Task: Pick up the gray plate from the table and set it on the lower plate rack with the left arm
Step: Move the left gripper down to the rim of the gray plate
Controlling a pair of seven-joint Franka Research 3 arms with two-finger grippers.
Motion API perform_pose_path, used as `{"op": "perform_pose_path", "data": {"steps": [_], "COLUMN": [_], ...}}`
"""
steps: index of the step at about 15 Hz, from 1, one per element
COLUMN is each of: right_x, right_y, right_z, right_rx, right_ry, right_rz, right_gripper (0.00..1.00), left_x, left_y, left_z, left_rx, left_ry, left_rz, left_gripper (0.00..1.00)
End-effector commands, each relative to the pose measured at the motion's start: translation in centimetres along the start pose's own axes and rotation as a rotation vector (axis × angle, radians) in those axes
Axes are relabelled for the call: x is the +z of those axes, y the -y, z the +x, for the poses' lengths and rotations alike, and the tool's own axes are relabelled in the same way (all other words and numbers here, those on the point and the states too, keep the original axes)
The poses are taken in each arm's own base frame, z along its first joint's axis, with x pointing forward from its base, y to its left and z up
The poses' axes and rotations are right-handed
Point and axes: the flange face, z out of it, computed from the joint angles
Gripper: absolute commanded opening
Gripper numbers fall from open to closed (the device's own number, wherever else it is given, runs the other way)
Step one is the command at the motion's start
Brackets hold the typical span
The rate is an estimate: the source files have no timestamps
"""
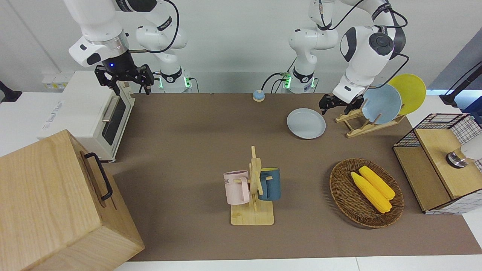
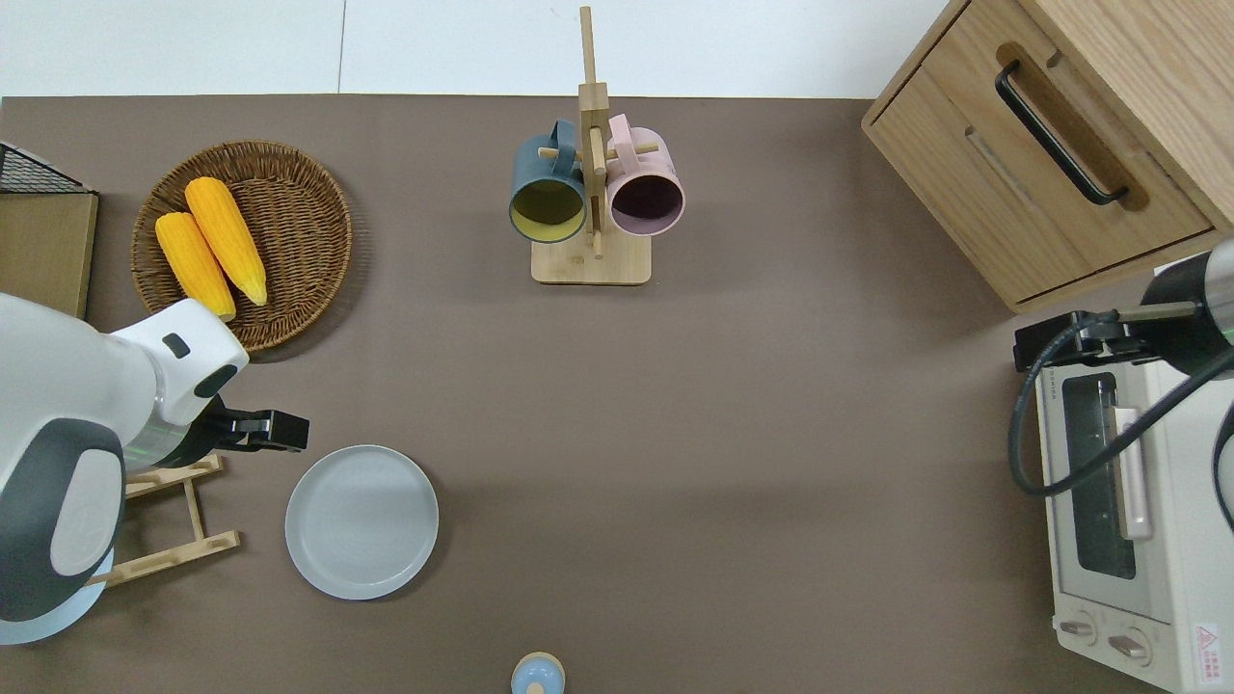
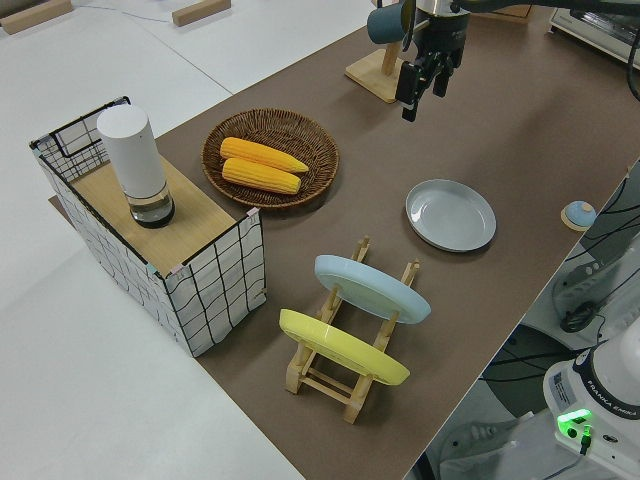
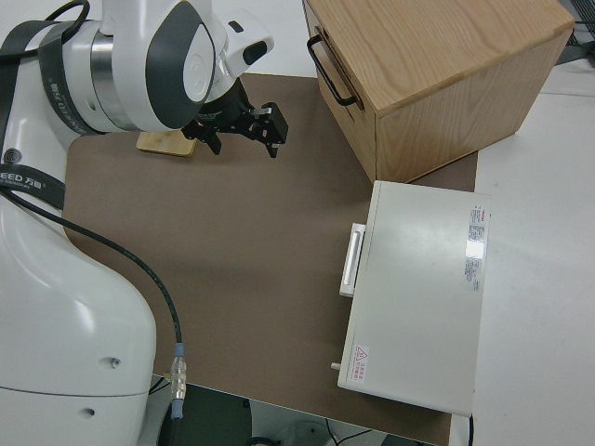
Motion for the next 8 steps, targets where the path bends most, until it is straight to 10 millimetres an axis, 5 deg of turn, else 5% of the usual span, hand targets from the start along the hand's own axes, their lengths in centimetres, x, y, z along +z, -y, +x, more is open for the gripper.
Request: {"op": "perform_pose_path", "data": {"steps": [1, 8], "right_x": [-0.3, -0.3], "right_y": [0.1, 0.1], "right_z": [0.0, 0.0], "right_rx": [0.002, 0.002], "right_ry": [-0.005, -0.005], "right_rz": [0.003, 0.003], "right_gripper": [0.983, 0.983], "left_x": [2.3, 7.7], "left_y": [1.2, 1.6], "left_z": [-1.9, -5.8], "left_rx": [0.069, 0.062], "left_ry": [-0.019, -0.072], "left_rz": [0.015, 0.025], "left_gripper": [1.00, 1.00]}}
